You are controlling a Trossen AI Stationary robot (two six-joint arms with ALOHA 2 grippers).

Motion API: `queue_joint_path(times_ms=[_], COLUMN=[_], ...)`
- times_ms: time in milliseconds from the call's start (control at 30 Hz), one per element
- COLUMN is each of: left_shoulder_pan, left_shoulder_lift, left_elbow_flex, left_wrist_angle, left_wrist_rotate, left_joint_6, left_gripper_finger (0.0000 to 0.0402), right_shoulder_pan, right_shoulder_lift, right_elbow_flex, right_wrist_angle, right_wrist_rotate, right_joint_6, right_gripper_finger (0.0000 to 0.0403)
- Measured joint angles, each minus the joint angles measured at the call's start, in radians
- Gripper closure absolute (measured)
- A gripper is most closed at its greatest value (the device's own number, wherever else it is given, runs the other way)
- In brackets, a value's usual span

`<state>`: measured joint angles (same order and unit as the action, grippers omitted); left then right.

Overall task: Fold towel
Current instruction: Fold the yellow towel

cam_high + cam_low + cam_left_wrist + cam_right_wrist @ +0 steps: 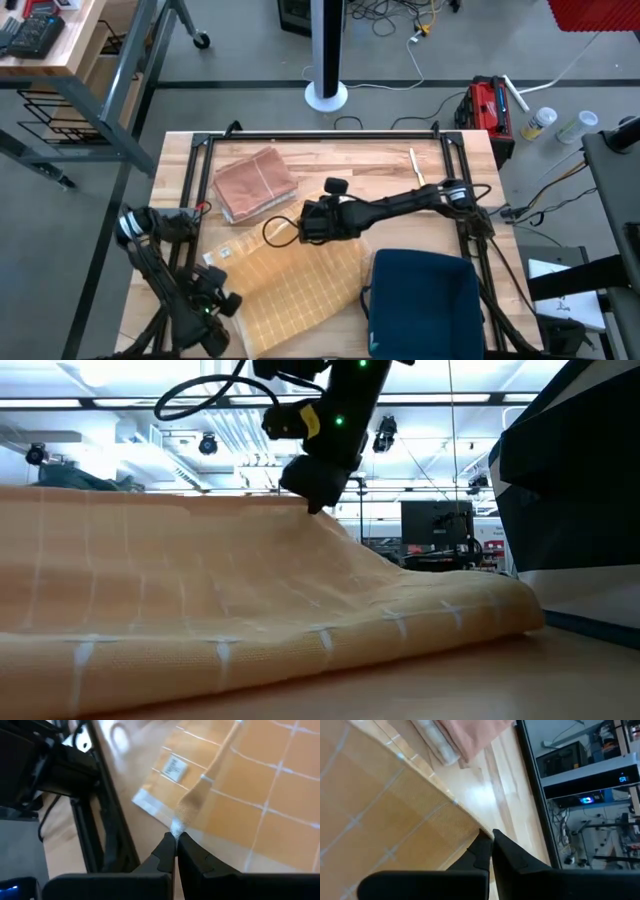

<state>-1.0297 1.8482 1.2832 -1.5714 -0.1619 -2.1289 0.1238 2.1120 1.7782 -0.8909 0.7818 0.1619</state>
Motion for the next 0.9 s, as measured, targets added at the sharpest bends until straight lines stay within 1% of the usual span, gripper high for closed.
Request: queue_joint_path(times_ms=[133, 333, 733, 900], left_shoulder_pan=[0.000, 0.000, 0.002, 0.002], left_shoulder_lift=[-0.067, -0.134, -0.136, -0.136], left_elbow_flex=[-0.071, -0.143, -0.207, -0.233], left_wrist_angle=[0.000, 0.032, 0.100, 0.104], left_wrist_rotate=[0.000, -0.006, -0.010, 0.013], left_joint_6=[-0.005, -0.013, -0.013, -0.020], left_gripper_finger=[0.0401, 0.0401, 0.0401, 0.0401], right_shoulder_pan=[-0.002, -0.007, -0.024, -0.028], right_shoulder_lift=[0.002, 0.002, 0.002, 0.002], right_elbow_flex=[-0.002, -0.002, -0.012, -0.033], right_wrist_angle=[0.038, 0.104, 0.128, 0.171], right_wrist_rotate=[-0.006, -0.022, -0.026, -0.027], right_joint_6=[-0.014, -0.047, -0.051, -0.058], right_gripper_finger=[0.0403, 0.0403, 0.0403, 0.0403])
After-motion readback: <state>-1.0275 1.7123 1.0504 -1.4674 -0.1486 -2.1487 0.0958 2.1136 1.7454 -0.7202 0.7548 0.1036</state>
